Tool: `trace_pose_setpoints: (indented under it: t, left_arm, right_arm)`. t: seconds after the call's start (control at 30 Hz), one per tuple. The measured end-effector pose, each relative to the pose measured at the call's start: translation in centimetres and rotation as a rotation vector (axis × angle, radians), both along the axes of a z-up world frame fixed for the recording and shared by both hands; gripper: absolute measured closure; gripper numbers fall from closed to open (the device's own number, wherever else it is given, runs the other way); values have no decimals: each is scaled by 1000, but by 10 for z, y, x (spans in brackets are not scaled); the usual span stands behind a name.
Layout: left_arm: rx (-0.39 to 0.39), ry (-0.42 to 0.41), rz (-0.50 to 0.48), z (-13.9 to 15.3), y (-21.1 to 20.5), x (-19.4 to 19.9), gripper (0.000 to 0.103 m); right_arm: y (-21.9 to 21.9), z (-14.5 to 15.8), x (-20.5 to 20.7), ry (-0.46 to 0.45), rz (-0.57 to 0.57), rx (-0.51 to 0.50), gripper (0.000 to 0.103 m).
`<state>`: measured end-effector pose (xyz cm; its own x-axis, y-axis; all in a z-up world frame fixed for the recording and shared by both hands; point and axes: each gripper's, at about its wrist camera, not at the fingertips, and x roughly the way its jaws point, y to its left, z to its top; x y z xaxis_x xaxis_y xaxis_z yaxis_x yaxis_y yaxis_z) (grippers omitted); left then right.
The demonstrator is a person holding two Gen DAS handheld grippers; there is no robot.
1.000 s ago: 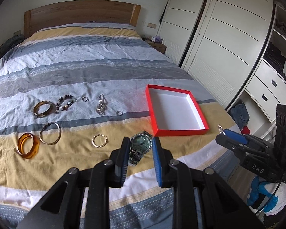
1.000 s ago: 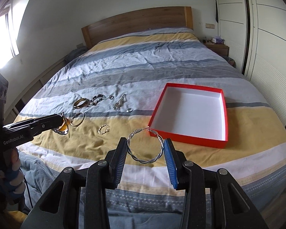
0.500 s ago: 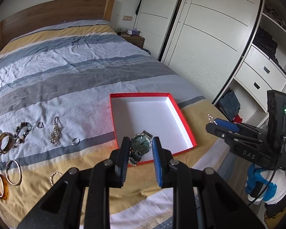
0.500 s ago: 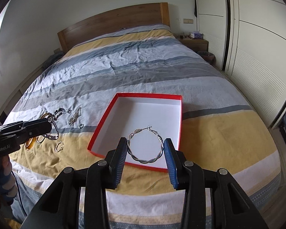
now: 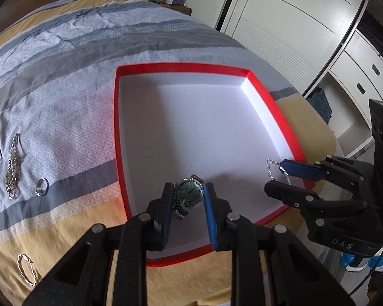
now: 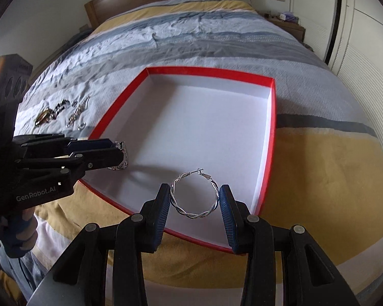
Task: Organize jewelry
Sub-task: 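Open the left tool to drop the watch while the right releases the earring into the box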
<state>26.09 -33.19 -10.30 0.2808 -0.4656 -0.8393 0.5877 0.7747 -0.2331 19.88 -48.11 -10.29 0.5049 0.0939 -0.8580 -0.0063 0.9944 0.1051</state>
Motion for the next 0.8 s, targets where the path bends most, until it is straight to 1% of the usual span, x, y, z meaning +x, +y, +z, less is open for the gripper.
trace_pose_setpoints:
  t: [0.1, 0.2, 0.33, 0.4, 0.43, 0.47, 0.5, 0.6, 0.67, 0.8]
  left_arm:
    - [18, -3, -10, -11, 1, -3, 81]
    - [36, -19, -13, -16, 0, -5, 80]
    - [28, -25, -12, -14, 4, -8, 80]
    - [25, -23, -7, -13, 5, -9, 80]
    - [21, -18, -5, -12, 7, -9, 80]
    - [14, -13, -2, -10, 8, -9, 80]
    - [7, -9, 2, -7, 8, -8, 77]
    - [2, -10, 7, 2, 8, -10, 74]
    - [-3, -5, -7, 9, 8, -15, 73]
    - [-7, -34, -6, 32, 13, -27, 73]
  right_arm:
    - [-2, -14, 4, 41, 48, -3, 64]
    - [3, -18, 4, 45, 92, -24, 64]
    - [4, -17, 3, 39, 96, -42, 62]
    - [4, -14, 1, 36, 95, -63, 59]
    - [2, -12, -1, 34, 91, -69, 56]
    - [0, -9, -3, 31, 87, -73, 56]
    - [-1, -5, -5, 27, 84, -74, 55]
    - [-2, 8, -13, 11, 71, -95, 49]
    - [-2, 16, -19, 2, 59, -102, 49]
    - [-1, 38, -39, -33, 19, -96, 47]
